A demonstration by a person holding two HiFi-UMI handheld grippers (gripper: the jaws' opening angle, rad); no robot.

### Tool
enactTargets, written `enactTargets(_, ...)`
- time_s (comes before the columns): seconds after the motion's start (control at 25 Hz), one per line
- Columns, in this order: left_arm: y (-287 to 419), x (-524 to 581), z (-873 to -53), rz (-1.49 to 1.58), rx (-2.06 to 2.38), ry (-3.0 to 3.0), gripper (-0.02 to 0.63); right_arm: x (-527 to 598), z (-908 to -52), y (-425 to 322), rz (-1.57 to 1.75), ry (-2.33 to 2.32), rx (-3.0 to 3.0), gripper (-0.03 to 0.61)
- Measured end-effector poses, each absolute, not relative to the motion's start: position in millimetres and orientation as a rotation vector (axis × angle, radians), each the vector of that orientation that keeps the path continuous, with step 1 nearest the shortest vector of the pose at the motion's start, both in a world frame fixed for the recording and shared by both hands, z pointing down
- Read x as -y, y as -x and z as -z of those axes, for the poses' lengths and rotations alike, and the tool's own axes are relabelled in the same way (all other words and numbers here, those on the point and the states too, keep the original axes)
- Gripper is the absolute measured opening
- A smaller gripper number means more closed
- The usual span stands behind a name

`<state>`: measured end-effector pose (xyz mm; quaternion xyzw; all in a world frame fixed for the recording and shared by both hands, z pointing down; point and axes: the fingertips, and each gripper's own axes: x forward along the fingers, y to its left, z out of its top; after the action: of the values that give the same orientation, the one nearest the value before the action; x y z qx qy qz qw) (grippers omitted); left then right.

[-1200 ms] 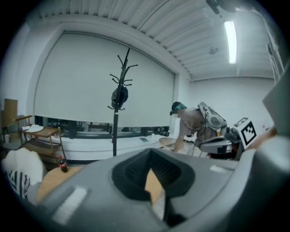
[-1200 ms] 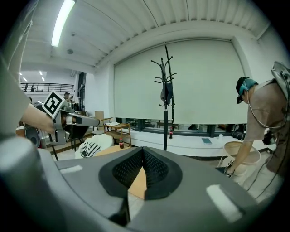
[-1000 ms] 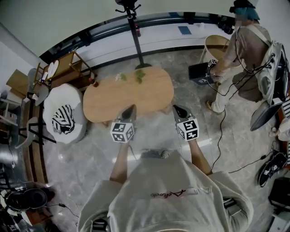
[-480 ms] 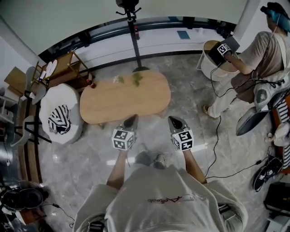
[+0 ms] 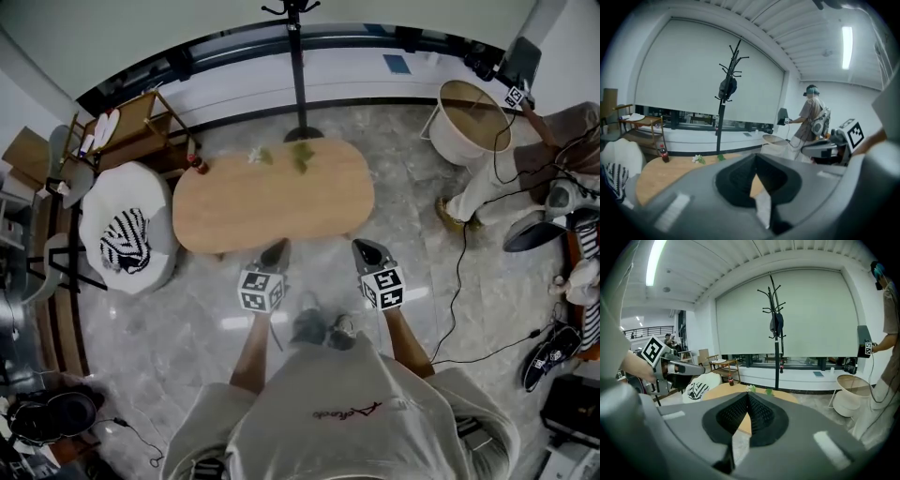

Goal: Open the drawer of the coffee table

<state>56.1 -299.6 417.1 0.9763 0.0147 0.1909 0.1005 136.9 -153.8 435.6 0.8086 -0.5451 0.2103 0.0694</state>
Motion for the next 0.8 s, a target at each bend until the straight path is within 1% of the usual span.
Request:
enactTargets(0.32,-52.9,367.0,-462.4,-0.601,-0.050,-2.794,-0.002,213.9,-464.1,-140.1,-0.730,-2.426,1.561,0.005)
enactTargets(0.64,-52.7,366.7,-504.2,-0.664,-0.075,-2.714,-0.002,214.8,-495.9,-144.6,-0.832,-2.399,1.511,0.005)
enactTargets(0.8,-43.3,358.3,-529.4,-0.701,-0.074,-2.699,-0.002,214.7,-515.9,-135.3,-0.871,-2.388,1.538,0.005)
